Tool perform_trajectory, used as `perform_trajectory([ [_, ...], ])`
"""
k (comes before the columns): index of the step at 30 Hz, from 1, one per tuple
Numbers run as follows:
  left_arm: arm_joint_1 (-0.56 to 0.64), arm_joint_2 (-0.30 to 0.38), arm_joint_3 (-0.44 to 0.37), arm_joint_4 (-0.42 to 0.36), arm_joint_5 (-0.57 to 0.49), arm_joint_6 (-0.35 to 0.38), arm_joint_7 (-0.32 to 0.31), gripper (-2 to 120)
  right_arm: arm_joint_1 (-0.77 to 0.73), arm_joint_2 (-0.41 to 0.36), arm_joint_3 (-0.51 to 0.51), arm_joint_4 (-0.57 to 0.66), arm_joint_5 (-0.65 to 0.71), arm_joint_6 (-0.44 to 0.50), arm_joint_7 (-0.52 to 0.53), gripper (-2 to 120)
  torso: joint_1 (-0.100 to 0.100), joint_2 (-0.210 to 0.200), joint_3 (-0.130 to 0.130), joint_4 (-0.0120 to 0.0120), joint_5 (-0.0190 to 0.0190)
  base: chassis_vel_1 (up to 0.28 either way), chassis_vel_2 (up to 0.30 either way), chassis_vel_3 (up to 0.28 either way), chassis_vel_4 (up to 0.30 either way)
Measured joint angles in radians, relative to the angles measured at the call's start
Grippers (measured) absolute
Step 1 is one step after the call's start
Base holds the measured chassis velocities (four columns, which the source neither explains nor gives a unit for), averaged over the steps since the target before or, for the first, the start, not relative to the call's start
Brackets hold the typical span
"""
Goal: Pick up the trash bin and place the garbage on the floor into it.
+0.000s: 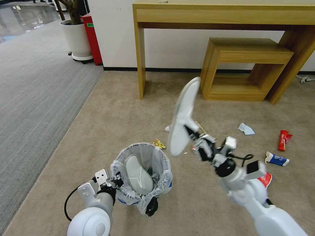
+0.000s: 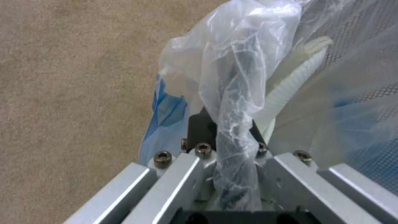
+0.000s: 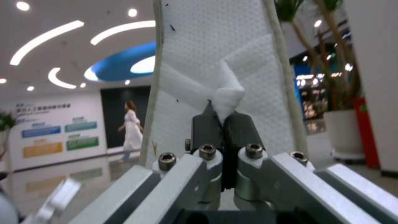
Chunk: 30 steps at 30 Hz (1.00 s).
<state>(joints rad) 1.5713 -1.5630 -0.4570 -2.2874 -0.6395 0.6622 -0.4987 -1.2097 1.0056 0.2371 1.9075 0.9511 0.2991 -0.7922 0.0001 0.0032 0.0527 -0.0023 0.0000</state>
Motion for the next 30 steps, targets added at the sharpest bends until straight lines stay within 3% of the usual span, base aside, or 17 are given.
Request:
perform_trajectory([
  [9,0.024,0.005,0.037,-0.055,0.012,0.007,0.001,0,-0.007,0.042,-0.068,-0.042,-0.069,0.007,0.014,0,0.0,0.0,0.0,-0.0002,-0.0001,0.0,0.0,0.0,0.0],
  [15,0.033,-0.007,0.081,-0.063,0.047,0.008,0.002,0,0.012,0.114,-0.095,-0.076,-0.121,0.018,0.026,0,0.0,0.0,0.0,0.0,0.0,0.0,0.0,0.0,0.0],
  [25,0.038,-0.006,0.086,-0.079,0.049,0.013,0.004,0,0.028,0.126,-0.088,-0.134,-0.24,0.034,0.012,1,0.0,0.0,0.0,-0.0001,0.0,0.0,0.0,0.0,0.0],
  [30,0.04,-0.004,0.082,-0.089,0.046,0.019,0.004,0,0.026,0.112,-0.083,-0.136,-0.237,0.026,0.014,18,0.0,0.0,0.0,-0.0001,0.0,0.0,0.0,0.0,0.0],
])
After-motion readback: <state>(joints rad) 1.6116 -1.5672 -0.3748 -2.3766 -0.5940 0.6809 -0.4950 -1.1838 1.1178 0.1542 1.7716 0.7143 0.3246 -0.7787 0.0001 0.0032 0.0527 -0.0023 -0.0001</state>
